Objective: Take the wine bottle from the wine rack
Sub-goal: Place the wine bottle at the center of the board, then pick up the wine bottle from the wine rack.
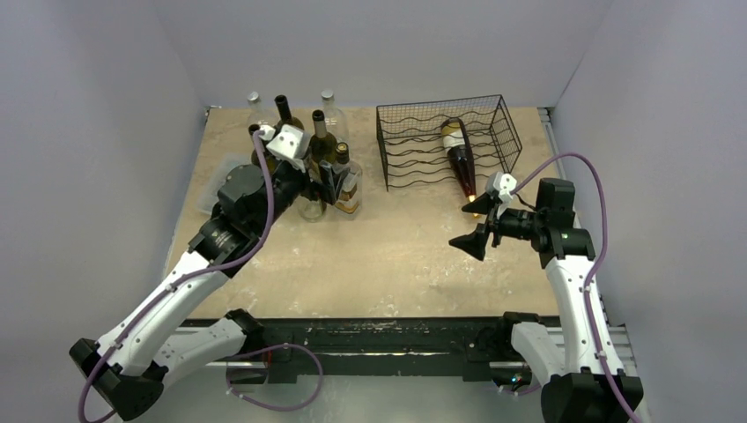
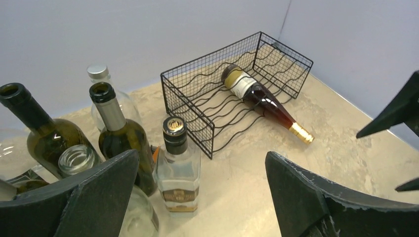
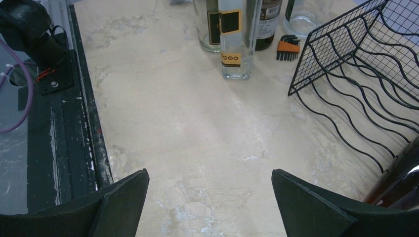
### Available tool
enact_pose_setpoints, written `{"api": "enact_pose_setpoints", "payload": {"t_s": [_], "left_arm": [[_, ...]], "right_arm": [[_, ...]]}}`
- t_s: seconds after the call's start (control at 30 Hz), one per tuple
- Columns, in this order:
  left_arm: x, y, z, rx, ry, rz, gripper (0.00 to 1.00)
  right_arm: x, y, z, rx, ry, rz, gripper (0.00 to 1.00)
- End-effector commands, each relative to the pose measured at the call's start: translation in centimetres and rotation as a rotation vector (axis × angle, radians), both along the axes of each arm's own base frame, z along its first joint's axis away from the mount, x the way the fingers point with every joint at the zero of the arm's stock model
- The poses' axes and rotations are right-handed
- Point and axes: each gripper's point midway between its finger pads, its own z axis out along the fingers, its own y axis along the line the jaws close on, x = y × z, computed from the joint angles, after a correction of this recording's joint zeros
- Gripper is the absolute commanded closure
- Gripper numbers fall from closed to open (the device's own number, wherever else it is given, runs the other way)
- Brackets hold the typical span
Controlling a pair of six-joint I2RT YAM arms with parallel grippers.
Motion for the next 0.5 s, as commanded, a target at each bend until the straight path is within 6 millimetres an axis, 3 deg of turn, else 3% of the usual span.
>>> {"api": "enact_pose_setpoints", "payload": {"t_s": [0.0,0.27,0.47], "left_arm": [[-2.4,1.1,-0.4,0.078,-0.002,-0.051,0.0],[-4.3,3.4,-4.2,0.201,-0.016,-0.043,0.0],[-5.1,4.4,-5.9,0.28,-0.024,-0.046,0.0]], "right_arm": [[0.6,-0.4,-0.4,-0.011,-0.012,-0.026,0.01],[1.5,-0.8,-0.9,-0.04,-0.046,-0.048,0.01],[3.3,-2.0,-2.1,-0.113,-0.057,-0.09,0.01]]}}
